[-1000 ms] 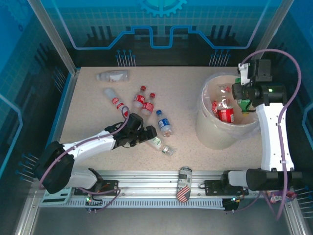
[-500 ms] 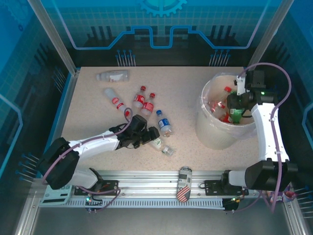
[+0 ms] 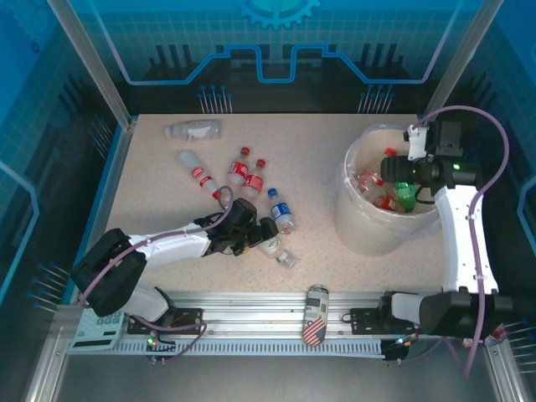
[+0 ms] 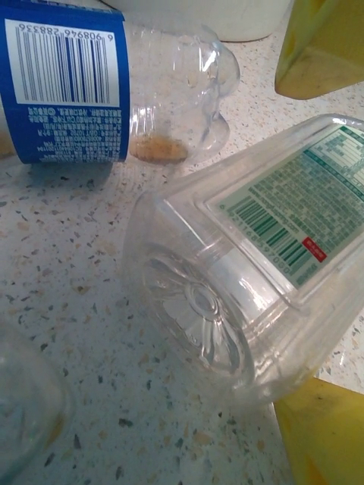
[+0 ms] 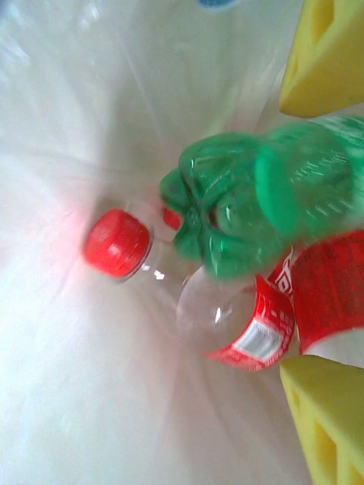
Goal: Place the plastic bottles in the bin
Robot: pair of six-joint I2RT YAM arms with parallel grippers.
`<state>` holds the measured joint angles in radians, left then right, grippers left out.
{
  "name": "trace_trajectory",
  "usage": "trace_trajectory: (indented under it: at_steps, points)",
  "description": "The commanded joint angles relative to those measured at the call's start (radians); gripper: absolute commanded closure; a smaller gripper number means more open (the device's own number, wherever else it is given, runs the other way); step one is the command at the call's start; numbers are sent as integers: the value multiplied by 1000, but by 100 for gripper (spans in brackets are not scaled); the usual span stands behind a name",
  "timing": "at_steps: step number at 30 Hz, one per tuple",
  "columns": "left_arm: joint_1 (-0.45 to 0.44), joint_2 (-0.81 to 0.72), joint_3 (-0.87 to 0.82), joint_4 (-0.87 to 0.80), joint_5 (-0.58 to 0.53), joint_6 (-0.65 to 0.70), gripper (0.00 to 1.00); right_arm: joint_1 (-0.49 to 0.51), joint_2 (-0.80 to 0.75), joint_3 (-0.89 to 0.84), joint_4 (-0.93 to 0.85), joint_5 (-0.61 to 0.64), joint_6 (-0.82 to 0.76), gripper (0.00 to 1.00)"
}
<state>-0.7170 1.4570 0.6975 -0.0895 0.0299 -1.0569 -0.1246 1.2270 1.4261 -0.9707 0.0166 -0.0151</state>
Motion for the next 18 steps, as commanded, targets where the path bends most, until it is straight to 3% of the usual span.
trace_trajectory:
  at_steps: [1,10,18]
  points:
    - [-12,10,-13,26,-5,-25,4,3,-77,53,0,-74,23,15]
    - [-60,-26,-28,-29,-59,-92,1,6,-191,5,153,-301,102,12]
    - [-91,6,-41,13,-112,-162,1,27,-187,-31,177,-329,115,11]
